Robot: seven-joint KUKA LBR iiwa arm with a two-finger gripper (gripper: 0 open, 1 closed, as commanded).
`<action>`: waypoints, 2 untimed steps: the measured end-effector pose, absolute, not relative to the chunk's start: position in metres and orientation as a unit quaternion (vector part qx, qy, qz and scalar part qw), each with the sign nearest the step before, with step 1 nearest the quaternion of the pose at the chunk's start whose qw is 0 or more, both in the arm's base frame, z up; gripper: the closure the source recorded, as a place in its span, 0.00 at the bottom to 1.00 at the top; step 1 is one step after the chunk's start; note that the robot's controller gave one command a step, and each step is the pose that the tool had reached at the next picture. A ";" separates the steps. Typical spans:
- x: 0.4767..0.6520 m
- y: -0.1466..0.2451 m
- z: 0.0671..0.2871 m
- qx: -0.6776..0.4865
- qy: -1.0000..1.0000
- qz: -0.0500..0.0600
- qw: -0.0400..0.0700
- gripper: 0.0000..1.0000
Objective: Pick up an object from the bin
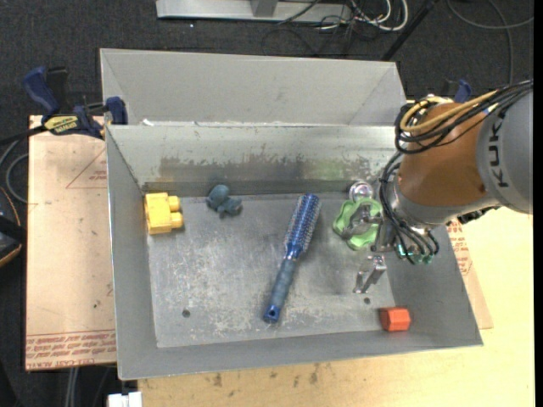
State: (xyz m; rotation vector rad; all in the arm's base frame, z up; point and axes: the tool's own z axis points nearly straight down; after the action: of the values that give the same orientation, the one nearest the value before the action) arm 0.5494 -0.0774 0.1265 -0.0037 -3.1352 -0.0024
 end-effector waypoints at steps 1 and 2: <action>0.596 -0.010 0.176 0.022 -1.000 -0.002 -0.005 0.00; 0.633 0.022 0.083 0.066 -0.998 0.000 -0.004 0.00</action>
Offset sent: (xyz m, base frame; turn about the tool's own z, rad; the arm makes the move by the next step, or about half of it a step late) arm 0.0430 0.0612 0.0463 -0.0376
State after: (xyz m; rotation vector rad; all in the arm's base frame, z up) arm 0.6328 0.0224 0.0833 0.2064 -3.1438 0.0000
